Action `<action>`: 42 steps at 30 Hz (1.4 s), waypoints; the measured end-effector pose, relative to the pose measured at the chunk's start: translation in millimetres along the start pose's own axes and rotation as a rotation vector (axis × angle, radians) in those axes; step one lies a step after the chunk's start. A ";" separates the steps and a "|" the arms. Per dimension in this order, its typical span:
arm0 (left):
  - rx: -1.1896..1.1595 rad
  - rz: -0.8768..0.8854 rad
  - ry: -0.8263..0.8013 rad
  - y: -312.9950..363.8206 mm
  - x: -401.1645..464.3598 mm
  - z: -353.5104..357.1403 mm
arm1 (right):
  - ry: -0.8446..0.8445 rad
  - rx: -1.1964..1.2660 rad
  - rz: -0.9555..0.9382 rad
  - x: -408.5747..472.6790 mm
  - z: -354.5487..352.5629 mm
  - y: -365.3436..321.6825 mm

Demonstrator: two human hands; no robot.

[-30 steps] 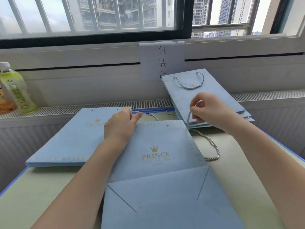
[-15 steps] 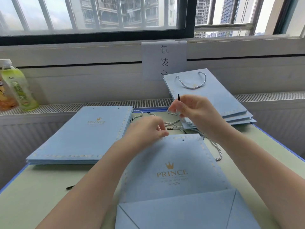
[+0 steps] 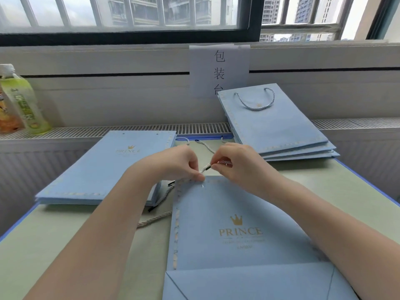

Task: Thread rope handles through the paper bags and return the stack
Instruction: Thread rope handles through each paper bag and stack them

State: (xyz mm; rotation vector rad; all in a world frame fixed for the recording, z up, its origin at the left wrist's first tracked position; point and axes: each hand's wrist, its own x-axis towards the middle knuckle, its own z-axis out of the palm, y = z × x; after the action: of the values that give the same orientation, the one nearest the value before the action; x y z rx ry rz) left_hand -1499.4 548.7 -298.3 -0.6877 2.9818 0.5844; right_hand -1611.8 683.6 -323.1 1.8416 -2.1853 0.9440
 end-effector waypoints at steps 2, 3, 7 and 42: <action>-0.032 0.028 -0.002 2.4 -0.5 1.2 | -0.011 -0.045 -0.040 0.2 1.1 1.6; -0.055 0.038 0.011 3.7 0.0 1.9 | -0.013 -0.061 -0.053 0.5 0.5 1.9; -0.131 0.055 0.100 5.4 1.6 4.8 | 0.028 -0.101 -0.081 1.8 -8.2 1.0; -0.337 0.177 0.325 8.3 6.4 7.8 | 0.024 0.396 0.111 2.6 -20.6 -10.3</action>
State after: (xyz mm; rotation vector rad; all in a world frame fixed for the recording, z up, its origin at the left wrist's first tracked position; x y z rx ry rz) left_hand -1509.2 555.8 -303.3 -0.5847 3.3046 1.1052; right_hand -1608.9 691.9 -301.7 1.8577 -2.2297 1.5067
